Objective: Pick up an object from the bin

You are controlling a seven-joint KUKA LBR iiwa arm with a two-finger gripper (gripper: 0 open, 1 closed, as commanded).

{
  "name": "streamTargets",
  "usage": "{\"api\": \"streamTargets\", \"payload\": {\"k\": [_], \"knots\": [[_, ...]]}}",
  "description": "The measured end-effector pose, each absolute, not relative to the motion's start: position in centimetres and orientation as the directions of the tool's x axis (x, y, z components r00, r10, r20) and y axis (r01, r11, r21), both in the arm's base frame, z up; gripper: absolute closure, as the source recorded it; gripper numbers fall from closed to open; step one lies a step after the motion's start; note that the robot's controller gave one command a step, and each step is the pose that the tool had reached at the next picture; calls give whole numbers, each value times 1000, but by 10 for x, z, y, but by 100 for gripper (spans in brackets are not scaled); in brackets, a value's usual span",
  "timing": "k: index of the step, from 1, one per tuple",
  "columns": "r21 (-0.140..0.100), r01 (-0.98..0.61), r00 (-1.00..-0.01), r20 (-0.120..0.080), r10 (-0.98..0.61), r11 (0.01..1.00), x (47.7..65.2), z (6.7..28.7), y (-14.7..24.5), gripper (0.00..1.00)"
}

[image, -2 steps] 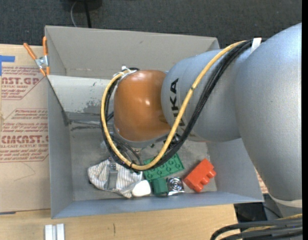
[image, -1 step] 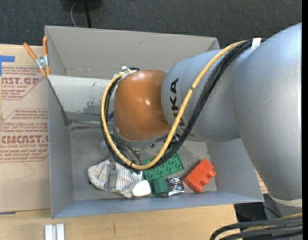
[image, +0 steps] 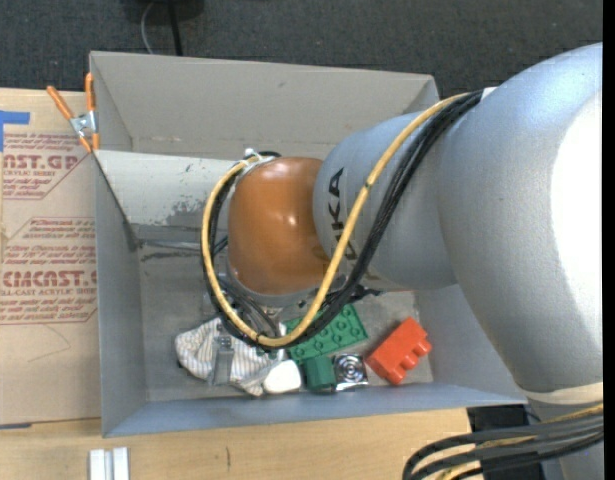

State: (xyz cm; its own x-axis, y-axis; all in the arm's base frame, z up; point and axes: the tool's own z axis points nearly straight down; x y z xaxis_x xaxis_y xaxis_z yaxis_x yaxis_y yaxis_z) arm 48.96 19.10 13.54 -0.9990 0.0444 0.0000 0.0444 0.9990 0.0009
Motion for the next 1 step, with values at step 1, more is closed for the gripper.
{"api": "streamTargets", "payload": {"k": [1], "knots": [[4,-144,-990,-2,-144,990,504,71,163,100]]}}
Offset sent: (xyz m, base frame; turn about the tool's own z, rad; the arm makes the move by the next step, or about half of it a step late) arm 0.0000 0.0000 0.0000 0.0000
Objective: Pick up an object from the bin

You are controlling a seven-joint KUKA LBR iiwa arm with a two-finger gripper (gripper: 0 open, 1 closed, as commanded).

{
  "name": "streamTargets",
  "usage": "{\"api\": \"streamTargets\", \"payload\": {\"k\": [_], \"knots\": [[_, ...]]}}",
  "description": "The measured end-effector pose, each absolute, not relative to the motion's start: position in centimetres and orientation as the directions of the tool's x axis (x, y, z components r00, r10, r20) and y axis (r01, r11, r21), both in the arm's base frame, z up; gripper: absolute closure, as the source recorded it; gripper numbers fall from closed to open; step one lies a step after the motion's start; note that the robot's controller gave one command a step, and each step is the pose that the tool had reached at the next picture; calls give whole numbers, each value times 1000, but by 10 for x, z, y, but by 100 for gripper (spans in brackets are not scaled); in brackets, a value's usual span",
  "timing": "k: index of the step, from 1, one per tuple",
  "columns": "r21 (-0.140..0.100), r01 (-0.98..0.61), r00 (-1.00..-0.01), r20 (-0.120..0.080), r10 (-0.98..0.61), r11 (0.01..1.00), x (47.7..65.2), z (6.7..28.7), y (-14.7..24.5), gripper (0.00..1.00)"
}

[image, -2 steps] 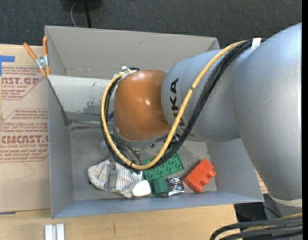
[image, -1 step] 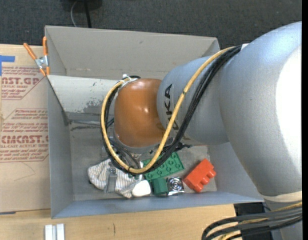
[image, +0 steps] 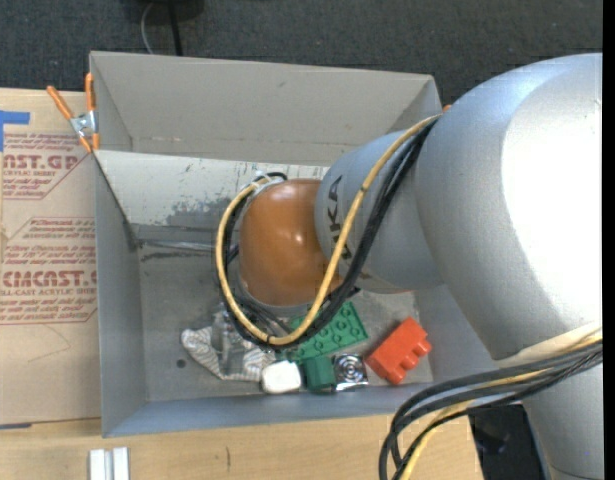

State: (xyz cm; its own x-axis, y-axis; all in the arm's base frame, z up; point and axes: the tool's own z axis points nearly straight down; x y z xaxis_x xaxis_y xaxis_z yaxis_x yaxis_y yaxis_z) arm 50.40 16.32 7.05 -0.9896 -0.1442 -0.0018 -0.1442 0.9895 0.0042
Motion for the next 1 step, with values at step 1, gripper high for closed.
{"api": "streamTargets", "payload": {"k": [1], "knots": [[3,-144,-990,0,-144,990,504,70,163,0]]}}
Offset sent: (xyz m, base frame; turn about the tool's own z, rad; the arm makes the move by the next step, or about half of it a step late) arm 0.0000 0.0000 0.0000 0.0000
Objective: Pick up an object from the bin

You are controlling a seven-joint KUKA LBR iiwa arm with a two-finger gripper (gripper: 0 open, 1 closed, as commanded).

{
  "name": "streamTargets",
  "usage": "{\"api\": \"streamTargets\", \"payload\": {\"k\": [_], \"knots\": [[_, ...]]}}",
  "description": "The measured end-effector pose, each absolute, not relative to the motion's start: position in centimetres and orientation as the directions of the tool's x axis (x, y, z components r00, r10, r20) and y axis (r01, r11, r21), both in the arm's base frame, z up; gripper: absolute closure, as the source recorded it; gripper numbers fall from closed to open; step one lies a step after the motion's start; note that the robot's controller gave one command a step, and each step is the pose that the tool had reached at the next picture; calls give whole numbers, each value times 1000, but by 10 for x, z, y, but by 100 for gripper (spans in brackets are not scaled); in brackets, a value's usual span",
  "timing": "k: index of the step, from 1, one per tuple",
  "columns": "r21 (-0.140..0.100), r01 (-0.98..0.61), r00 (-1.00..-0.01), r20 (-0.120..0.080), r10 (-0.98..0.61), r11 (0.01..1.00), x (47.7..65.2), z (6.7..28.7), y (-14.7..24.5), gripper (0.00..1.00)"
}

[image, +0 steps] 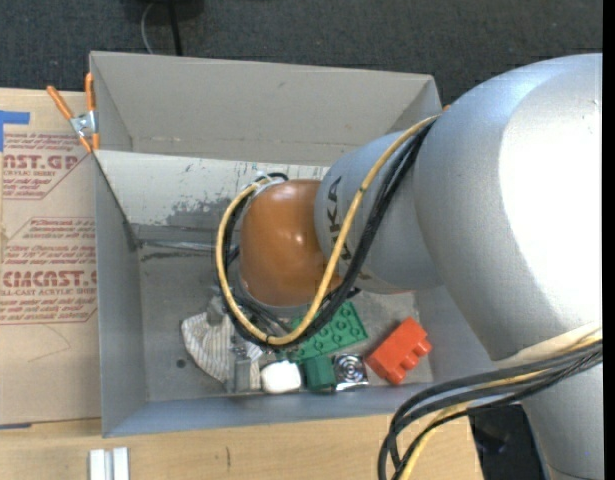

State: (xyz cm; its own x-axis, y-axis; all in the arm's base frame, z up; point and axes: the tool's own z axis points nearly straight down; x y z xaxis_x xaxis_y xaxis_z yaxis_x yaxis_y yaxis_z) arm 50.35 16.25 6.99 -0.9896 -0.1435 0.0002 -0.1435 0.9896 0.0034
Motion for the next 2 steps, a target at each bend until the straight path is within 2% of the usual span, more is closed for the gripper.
{"api": "streamTargets", "payload": {"k": [1,2], "knots": [[4,-143,-990,-3,-143,990,505,71,162,100],[4,-143,-990,-3,-143,990,505,71,162,100]]}}
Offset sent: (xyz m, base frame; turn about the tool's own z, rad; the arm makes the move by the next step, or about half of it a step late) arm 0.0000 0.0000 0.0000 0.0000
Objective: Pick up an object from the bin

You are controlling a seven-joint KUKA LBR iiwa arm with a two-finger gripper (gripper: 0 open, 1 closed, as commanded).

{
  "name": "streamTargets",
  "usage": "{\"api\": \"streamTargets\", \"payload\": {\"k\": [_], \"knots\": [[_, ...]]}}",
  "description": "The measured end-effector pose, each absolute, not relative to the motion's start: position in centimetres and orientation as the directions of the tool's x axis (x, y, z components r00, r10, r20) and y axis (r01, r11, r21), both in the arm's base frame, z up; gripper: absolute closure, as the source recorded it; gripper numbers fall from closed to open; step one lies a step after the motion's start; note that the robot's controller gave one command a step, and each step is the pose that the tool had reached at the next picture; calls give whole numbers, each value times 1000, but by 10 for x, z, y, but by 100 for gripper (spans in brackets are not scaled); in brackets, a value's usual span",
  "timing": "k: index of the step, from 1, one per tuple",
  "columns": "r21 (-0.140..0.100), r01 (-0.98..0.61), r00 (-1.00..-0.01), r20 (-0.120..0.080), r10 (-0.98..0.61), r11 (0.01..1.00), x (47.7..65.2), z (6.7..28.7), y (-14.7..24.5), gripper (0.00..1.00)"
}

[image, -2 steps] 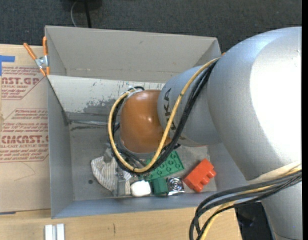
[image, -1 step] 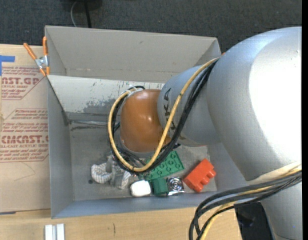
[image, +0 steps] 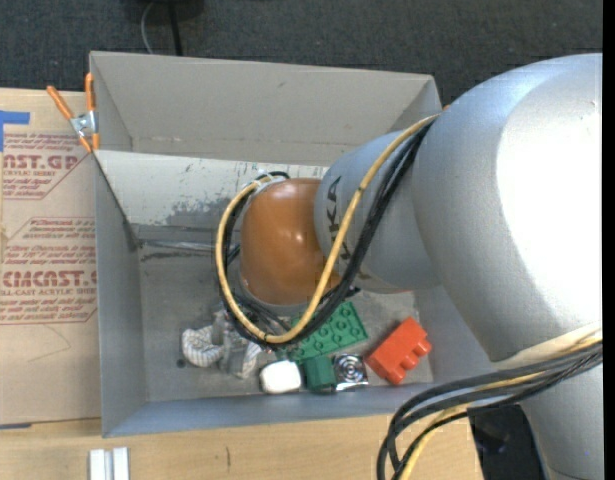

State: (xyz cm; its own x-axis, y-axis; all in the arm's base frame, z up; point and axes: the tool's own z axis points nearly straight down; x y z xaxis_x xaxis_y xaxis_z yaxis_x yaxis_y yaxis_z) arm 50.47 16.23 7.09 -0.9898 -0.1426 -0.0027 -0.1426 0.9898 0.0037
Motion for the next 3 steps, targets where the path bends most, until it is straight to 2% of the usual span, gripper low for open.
{"api": "streamTargets", "payload": {"k": [1,2,3], "knots": [[2,-142,-990,9,-142,990,501,101,162,100],[2,-148,-989,2,-148,989,501,156,161,100],[4,-136,-991,-1,-136,991,502,174,163,0]]}}
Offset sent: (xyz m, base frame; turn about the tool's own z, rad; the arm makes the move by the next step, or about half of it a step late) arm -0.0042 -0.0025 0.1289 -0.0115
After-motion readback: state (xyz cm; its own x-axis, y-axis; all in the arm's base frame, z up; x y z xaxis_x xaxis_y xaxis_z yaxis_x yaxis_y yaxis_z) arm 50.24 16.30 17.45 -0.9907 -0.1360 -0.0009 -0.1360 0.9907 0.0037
